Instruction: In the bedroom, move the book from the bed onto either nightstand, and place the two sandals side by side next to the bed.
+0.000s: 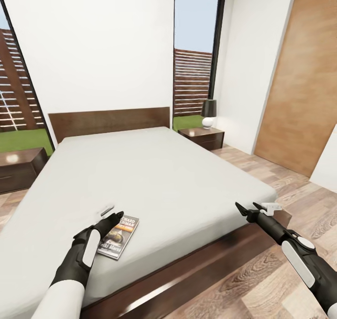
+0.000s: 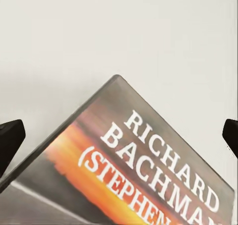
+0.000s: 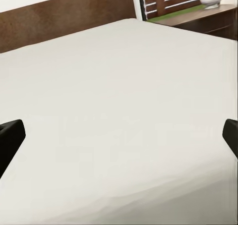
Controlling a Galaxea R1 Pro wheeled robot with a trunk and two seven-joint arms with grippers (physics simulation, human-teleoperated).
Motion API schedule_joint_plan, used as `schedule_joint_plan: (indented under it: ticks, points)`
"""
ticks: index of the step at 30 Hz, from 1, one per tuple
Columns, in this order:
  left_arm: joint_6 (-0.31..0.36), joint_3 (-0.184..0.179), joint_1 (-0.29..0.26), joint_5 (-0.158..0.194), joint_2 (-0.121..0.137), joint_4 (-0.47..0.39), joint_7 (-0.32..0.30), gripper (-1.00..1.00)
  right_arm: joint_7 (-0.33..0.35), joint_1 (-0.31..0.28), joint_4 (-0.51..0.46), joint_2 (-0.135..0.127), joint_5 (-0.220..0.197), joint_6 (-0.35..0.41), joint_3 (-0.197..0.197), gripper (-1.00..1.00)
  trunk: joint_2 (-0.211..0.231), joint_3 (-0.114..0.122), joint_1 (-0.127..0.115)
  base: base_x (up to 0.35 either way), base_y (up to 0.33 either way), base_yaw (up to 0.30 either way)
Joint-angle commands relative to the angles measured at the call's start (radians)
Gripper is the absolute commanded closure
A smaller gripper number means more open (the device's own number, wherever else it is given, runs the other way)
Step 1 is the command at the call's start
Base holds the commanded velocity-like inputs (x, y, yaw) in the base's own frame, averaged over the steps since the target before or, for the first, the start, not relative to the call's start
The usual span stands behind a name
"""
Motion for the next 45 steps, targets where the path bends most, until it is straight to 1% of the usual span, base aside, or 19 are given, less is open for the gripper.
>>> schedule_joint_plan:
  ticks: [1,14,22,29,38,45]
  points:
    - [0.007,0.004,-0.001,0.009,-0.001,-0.002,0.0,-1.0,0.002,-0.001,0.001,-0.001,-0.01,0.0,0.003,-1.0,0.0,0.0,0.0,0.0,0.0,-0.177]
    - [0.007,0.004,-0.001,0.009,-0.001,-0.002,-0.001,-1.0,0.001,-0.001,0.001,-0.001,-0.01,0.0,0.003,-1.0,0.0,0.002,0.0,0.0,0.0,-0.043]
    - [0.007,0.004,-0.001,0.009,-0.001,-0.001,-0.001,-1.0,0.002,-0.001,0.001,-0.001,-0.01,0.0,0.003,-1.0,0.0,0.007,0.0,0.0,0.0,-0.107]
    - [0.007,0.002,-0.001,0.008,-0.001,0.024,-0.001,-1.0,0.002,-0.001,0.001,-0.001,-0.01,-0.001,0.003,-1.0,0.0,0.008,0.0,0.0,0.0,-0.026]
    - [0.004,0.002,-0.001,0.008,-0.001,0.027,-0.003,-1.0,0.001,-0.001,0.001,-0.001,-0.01,0.0,0.003,-1.0,0.0,0.012,0.0,0.0,0.0,-0.08]
    - [0.004,0.002,-0.001,0.009,-0.001,0.027,-0.003,-1.0,0.001,-0.001,0.001,-0.001,-0.01,-0.001,0.003,-1.0,0.0,0.012,0.0,-0.193,0.0,-0.003]
